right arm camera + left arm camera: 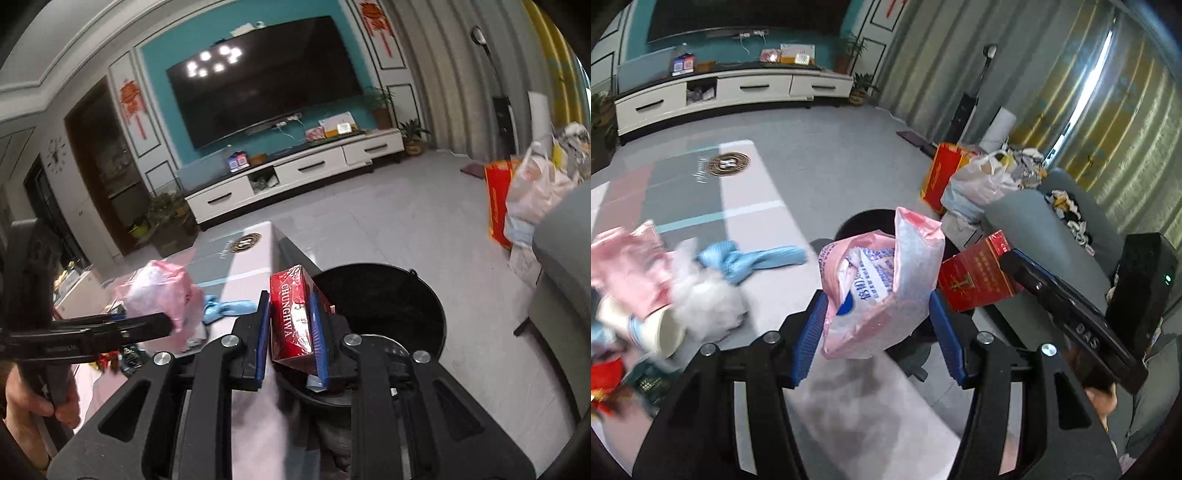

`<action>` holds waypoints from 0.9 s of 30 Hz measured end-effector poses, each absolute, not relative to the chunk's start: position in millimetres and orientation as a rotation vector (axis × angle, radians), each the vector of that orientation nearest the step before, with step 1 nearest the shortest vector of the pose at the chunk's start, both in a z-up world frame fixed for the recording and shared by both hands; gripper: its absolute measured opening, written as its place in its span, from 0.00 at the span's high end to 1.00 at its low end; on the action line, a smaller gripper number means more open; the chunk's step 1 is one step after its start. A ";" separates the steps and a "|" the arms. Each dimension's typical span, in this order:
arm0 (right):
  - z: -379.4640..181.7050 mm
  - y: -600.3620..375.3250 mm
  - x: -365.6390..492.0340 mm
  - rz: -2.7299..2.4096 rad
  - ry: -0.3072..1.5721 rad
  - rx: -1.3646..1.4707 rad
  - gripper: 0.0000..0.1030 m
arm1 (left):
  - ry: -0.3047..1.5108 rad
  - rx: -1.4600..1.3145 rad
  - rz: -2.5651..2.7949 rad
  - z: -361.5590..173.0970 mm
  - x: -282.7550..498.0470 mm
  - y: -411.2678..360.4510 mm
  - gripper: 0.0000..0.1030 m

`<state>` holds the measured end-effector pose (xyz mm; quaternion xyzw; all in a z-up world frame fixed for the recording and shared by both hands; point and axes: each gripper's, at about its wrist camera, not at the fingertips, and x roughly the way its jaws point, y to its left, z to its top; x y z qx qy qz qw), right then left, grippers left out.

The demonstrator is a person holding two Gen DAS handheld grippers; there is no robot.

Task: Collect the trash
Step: 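Carry the pink bag and red box over the bin and release both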

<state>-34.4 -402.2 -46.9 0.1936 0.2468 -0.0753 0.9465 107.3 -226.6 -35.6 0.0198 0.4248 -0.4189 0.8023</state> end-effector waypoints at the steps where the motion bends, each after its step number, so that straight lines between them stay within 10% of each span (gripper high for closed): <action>1: -53.4 -408.9 -33.1 -0.159 0.511 0.411 0.79 | 0.920 0.056 -0.900 -40.2 110.3 -238.4 0.44; 27: -95.5 -462.4 -33.4 -0.231 0.580 0.549 0.61 | 0.878 0.319 -0.776 -77.7 113.0 -321.3 0.19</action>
